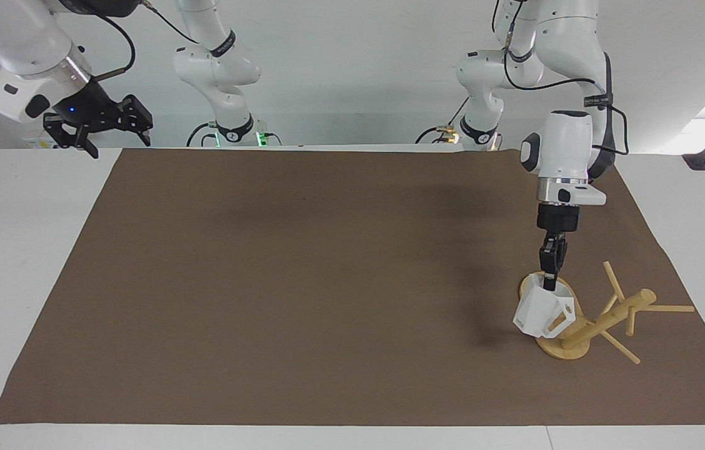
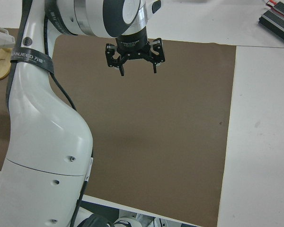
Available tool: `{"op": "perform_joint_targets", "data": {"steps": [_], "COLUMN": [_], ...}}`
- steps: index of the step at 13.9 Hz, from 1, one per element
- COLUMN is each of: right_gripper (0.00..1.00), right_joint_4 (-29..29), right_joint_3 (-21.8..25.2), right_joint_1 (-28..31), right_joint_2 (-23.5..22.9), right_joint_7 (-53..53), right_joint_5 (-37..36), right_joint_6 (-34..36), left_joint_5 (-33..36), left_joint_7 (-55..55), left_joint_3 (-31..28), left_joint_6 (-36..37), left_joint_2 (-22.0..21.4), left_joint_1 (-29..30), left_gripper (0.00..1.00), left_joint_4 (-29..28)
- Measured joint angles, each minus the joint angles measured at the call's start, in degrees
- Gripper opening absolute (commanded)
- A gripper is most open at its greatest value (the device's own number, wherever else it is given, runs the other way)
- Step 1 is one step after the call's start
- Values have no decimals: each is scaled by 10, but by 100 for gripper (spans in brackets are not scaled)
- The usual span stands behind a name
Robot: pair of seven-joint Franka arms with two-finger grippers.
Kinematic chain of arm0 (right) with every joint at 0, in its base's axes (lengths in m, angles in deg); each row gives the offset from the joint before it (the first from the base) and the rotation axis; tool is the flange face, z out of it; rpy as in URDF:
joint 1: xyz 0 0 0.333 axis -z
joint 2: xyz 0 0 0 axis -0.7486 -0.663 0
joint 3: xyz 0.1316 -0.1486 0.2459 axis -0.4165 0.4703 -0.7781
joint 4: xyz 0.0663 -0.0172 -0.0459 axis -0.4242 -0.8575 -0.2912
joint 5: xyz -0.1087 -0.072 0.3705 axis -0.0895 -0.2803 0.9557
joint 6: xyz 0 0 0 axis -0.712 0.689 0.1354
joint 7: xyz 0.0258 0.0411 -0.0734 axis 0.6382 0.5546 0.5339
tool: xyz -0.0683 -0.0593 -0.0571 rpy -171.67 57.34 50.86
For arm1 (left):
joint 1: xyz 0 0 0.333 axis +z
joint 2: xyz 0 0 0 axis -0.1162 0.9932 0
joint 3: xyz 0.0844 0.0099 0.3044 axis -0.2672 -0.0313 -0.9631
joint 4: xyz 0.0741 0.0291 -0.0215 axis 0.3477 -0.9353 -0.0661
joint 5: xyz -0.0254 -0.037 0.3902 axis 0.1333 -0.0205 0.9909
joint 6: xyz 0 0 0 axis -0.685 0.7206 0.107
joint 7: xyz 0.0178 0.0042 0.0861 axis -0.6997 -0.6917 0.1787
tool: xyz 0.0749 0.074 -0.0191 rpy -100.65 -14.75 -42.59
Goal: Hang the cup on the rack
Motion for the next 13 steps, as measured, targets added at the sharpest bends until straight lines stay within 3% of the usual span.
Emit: {"op": "perform_joint_targets", "data": {"steps": [5, 6, 7, 8, 10, 13], "right_gripper": [100, 100, 100, 100, 100, 100], "right_joint_4": [-30, -33, -34, -34, -35, -35], "right_joint_3": [-5, -5, -5, -4, -4, -4], "right_joint_1": [-31, -34, -33, -33, -32, -32], "right_joint_2": [24, 23, 23, 23, 23, 23], "right_joint_7": [-88, -90, -90, -90, -90, -90], "right_joint_5": [-13, -14, -14, -14, -14, -14], "right_joint_6": [-3, -6, -7, -7, -7, -7], "left_joint_5": [0, 0, 0, 0, 0, 0], "left_joint_7": [-3, -3, -4, -4, -4, -13], "left_joint_3": [-1, -1, -1, -1, -2, -2], "left_joint_6": [0, 0, 0, 0, 21, 185], "left_joint_2": [11, 11, 11, 11, 11, -7], "left_joint_1": [26, 31, 36, 41, 48, 51], "left_gripper": [0, 26, 87, 100, 100, 100], "left_joint_4": [-5, -5, -5, -2, 12, 68]}}
